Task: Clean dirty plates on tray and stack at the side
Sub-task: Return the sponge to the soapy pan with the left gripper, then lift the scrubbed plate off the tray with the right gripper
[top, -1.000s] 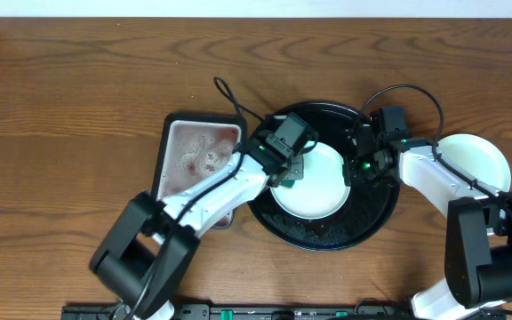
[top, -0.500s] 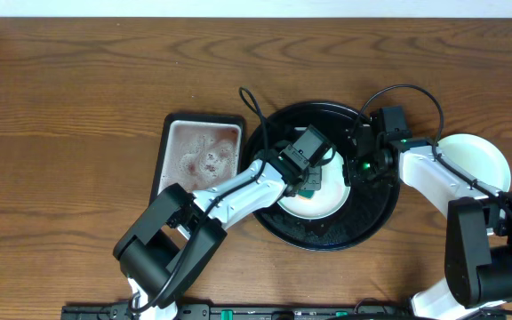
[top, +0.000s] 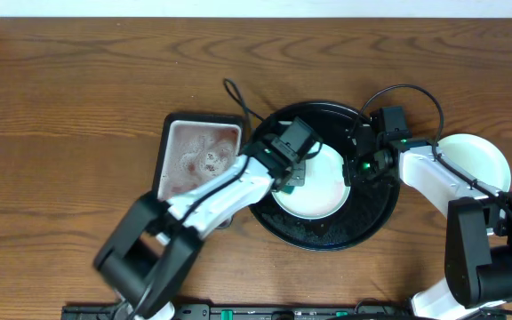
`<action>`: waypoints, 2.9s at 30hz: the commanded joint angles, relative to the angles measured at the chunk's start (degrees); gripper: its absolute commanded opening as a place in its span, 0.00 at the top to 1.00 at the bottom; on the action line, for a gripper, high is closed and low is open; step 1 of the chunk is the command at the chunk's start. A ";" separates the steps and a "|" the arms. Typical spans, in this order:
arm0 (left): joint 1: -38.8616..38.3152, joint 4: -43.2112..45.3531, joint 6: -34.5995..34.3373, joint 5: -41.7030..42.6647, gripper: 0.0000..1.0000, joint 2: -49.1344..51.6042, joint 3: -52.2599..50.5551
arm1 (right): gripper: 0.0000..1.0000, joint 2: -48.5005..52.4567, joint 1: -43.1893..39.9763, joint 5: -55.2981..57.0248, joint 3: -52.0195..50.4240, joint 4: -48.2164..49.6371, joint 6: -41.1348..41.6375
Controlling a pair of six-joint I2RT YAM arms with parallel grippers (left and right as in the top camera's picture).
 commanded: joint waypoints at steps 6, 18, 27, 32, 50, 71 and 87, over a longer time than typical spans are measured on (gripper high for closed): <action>8.46 -8.74 4.02 -2.84 0.93 -10.14 -0.13 | 0.96 1.07 0.90 1.68 -1.51 -0.31 0.13; 23.34 -11.04 7.34 -2.78 0.92 -7.43 -4.11 | 0.96 1.07 0.90 1.68 -1.51 -0.11 0.11; 24.30 -10.05 7.45 -2.84 0.37 -1.88 -5.11 | 0.96 1.07 0.90 1.68 -1.51 -0.11 0.13; 24.30 -10.60 7.82 -2.84 0.28 -3.21 -4.83 | 0.95 1.07 0.90 1.68 -1.51 -0.11 0.11; 24.28 -18.71 7.26 -2.78 0.27 -15.17 -6.36 | 0.99 1.09 0.90 -2.58 -2.71 0.98 0.00; 24.28 -17.53 7.13 -2.78 0.26 -15.02 -8.11 | 0.99 -12.70 -4.11 0.46 1.81 0.46 -2.93; 24.28 -16.87 7.13 -2.78 0.26 -14.95 -8.11 | 0.99 -22.10 12.11 39.82 1.81 -0.48 -5.70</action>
